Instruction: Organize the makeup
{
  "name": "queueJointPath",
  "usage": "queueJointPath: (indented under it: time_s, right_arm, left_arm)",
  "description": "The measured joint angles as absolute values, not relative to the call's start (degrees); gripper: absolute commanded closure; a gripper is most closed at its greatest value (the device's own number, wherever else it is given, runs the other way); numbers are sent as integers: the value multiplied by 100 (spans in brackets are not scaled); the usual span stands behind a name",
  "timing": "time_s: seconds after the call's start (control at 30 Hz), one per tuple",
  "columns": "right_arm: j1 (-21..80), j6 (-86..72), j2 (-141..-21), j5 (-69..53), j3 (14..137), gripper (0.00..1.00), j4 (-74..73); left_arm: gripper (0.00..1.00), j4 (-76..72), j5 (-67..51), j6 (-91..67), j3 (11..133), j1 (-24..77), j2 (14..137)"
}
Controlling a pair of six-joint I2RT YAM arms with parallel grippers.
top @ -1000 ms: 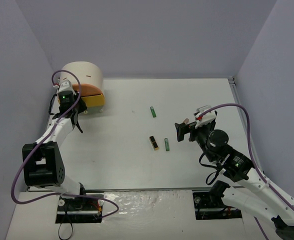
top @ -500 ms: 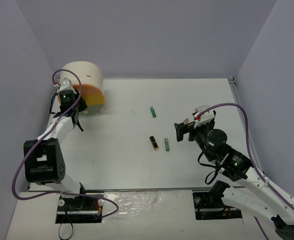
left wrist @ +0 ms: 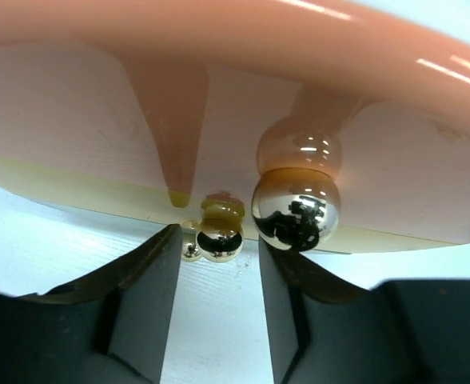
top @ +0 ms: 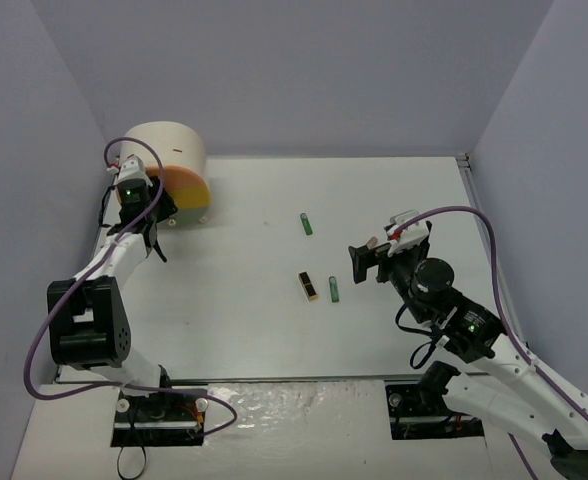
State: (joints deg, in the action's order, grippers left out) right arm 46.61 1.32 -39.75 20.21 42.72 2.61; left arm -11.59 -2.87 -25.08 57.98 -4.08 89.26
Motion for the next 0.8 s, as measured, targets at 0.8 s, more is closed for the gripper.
queueJointPath:
  time_s: [0.8]
  right_arm:
    - [4698, 128, -3715, 2008, 4261, 0, 270]
  left_arm:
    - [42, -984, -450, -3833, 3720, -746, 6764]
